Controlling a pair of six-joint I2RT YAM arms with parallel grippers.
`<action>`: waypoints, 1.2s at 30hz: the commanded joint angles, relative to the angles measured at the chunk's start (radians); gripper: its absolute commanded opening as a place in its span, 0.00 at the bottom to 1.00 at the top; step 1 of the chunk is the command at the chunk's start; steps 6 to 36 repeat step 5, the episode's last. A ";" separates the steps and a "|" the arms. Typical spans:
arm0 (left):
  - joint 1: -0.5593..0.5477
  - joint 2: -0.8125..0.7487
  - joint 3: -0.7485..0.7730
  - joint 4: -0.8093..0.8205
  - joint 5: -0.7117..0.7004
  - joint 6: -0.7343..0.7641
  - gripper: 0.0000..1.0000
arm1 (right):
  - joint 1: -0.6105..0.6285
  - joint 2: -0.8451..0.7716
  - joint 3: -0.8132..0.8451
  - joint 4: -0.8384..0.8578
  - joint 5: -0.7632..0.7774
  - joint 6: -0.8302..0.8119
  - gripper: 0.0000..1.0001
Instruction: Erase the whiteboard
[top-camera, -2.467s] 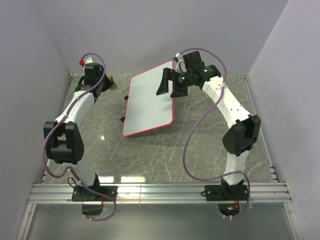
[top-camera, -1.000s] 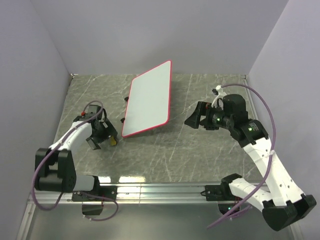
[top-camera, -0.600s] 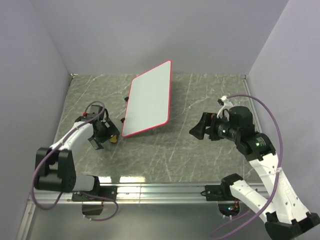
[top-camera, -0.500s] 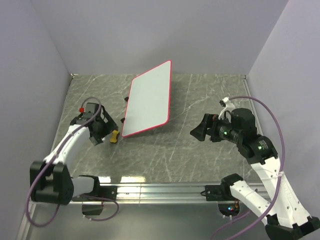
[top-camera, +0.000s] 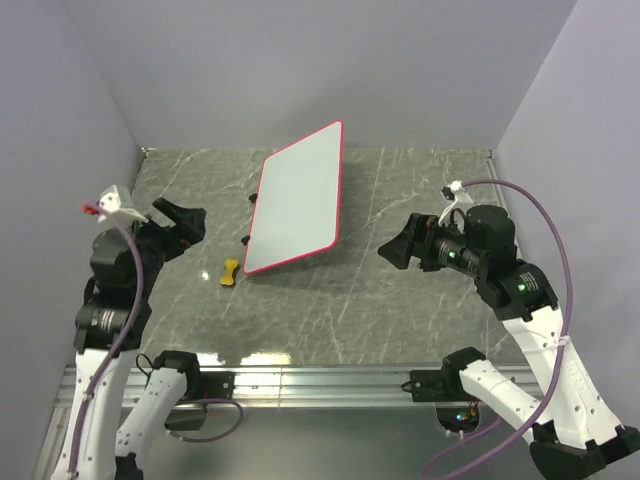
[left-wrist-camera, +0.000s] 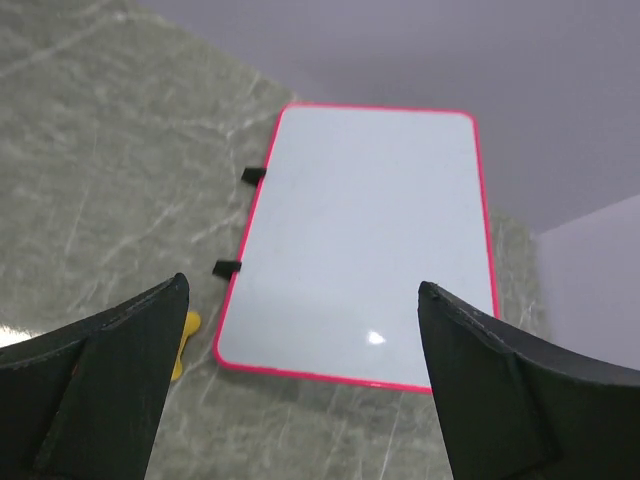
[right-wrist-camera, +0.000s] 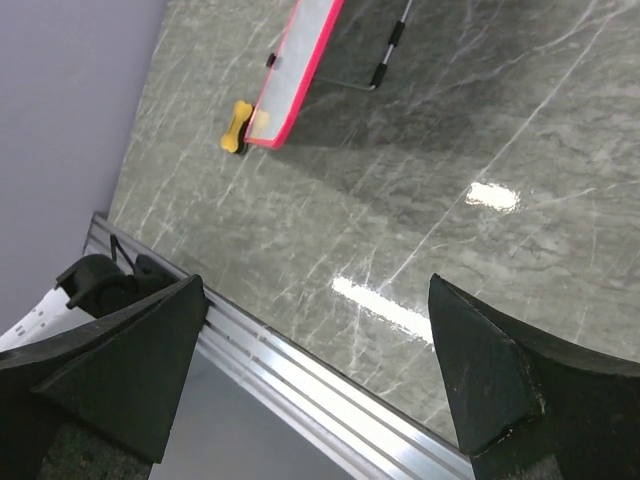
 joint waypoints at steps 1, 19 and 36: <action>-0.004 0.007 -0.026 0.086 -0.042 0.050 1.00 | 0.007 -0.019 0.029 0.040 -0.031 -0.012 1.00; -0.004 0.095 0.029 0.026 -0.077 0.044 1.00 | 0.009 -0.034 0.026 0.013 -0.020 -0.018 1.00; -0.004 0.095 0.029 0.026 -0.077 0.044 1.00 | 0.009 -0.034 0.026 0.013 -0.020 -0.018 1.00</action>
